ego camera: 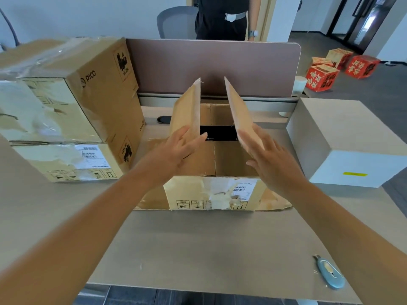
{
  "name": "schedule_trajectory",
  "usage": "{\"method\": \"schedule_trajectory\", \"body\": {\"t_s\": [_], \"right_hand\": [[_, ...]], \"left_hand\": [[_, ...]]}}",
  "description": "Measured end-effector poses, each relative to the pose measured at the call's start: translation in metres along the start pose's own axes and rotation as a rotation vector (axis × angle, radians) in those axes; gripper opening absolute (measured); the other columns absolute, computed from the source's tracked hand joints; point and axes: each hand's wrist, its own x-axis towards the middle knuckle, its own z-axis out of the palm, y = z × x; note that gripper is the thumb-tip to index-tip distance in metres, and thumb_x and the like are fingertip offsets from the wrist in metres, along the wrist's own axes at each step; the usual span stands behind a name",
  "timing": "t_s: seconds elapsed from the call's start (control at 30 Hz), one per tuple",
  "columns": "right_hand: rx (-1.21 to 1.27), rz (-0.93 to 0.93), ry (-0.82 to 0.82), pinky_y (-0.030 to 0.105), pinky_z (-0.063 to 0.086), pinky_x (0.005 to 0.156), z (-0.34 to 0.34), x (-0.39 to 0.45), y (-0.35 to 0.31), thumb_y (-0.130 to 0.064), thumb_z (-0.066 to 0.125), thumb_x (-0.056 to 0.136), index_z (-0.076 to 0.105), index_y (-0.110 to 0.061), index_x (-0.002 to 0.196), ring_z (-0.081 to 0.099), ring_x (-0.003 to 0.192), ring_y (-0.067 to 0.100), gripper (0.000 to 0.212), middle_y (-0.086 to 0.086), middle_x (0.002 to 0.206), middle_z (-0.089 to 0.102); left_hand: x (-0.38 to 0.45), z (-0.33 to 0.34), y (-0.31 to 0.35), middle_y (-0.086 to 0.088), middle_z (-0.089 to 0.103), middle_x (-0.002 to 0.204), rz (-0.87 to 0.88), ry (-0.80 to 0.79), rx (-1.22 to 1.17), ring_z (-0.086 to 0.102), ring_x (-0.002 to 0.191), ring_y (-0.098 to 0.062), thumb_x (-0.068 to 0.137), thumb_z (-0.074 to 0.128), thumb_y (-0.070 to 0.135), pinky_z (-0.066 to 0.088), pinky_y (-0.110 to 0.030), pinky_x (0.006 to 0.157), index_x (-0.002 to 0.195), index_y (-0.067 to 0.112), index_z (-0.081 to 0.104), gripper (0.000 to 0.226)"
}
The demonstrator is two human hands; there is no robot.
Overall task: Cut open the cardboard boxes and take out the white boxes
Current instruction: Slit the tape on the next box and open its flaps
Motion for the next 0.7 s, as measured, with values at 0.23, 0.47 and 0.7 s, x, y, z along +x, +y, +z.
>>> {"method": "schedule_trajectory", "body": {"t_s": [0.23,0.47,0.7], "right_hand": [[-0.462,0.045,0.147,0.054,0.029,0.106,-0.008,-0.001,-0.001,-0.028,0.074,0.068,0.060,-0.004,0.107,0.032,0.125,0.037,0.048,0.018,0.134,0.032],[-0.494,0.409,-0.144,0.044,-0.005,0.111,-0.011,-0.009,-0.012,-0.054,0.063,0.072,0.051,0.019,0.114,0.027,0.135,0.040,0.085,0.035,0.137,0.037],[-0.278,0.646,-0.468,0.053,0.002,0.113,0.010,-0.011,-0.016,-0.071,0.017,0.084,0.004,-0.011,0.147,0.012,0.139,0.043,0.088,0.026,0.150,0.017]], "left_hand": [[-0.013,-0.010,0.000,-0.024,0.053,0.126,-0.078,0.189,0.734,0.055,0.111,-0.040,0.043,0.088,0.042,0.040,-0.060,0.093,0.121,0.015,0.044,0.093],[-0.026,-0.011,0.028,-0.028,-0.020,0.149,-0.644,0.036,0.680,-0.022,0.138,-0.038,0.072,0.029,0.081,-0.008,-0.059,0.109,0.143,-0.007,-0.001,0.118],[-0.026,0.019,0.011,-0.026,0.019,0.150,-0.773,-0.183,0.548,0.002,0.141,-0.041,0.065,0.004,0.087,-0.008,-0.056,0.111,0.143,-0.001,0.023,0.120]]}}
